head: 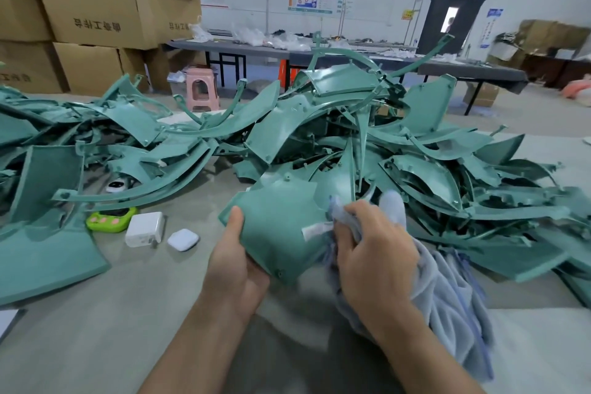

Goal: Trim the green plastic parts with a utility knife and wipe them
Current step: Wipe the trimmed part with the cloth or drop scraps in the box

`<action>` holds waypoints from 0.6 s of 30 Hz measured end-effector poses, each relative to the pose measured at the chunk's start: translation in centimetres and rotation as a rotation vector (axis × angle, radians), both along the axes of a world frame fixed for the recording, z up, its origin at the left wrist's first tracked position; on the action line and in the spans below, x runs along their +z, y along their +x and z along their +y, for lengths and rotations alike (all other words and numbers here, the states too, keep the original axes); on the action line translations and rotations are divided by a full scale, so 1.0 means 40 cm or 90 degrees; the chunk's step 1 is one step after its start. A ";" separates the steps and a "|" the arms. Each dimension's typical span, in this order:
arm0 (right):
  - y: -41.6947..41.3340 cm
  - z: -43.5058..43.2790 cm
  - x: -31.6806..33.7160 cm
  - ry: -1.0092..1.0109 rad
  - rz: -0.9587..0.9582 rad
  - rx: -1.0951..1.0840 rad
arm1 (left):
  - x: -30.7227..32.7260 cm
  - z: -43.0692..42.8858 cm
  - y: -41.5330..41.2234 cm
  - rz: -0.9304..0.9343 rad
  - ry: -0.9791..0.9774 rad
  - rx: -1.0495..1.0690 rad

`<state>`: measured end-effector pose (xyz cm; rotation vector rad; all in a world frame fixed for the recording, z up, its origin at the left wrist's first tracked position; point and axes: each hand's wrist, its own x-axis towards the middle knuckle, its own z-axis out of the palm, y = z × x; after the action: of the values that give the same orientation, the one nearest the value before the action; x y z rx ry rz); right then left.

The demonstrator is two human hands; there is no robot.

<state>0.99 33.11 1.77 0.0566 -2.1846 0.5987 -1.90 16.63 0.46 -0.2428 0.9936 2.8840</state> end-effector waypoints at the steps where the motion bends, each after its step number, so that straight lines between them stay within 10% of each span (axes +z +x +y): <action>1: 0.003 0.012 0.001 -0.041 -0.012 0.002 | -0.003 -0.009 -0.002 -0.013 -0.014 0.019; 6: -0.015 0.111 0.035 -0.415 0.015 -0.069 | -0.003 -0.063 -0.011 -0.078 0.009 0.080; 14: -0.008 0.002 0.026 -0.351 -0.207 0.314 | 0.004 0.045 0.000 -0.159 -0.166 -0.042; 18: -0.010 -0.044 0.000 -0.520 -0.310 0.431 | -0.015 0.046 0.007 -0.091 -0.324 0.077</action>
<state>0.57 31.36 1.76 0.2359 -2.1661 2.0188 -1.63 18.46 -0.16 -0.5466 1.7169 2.6076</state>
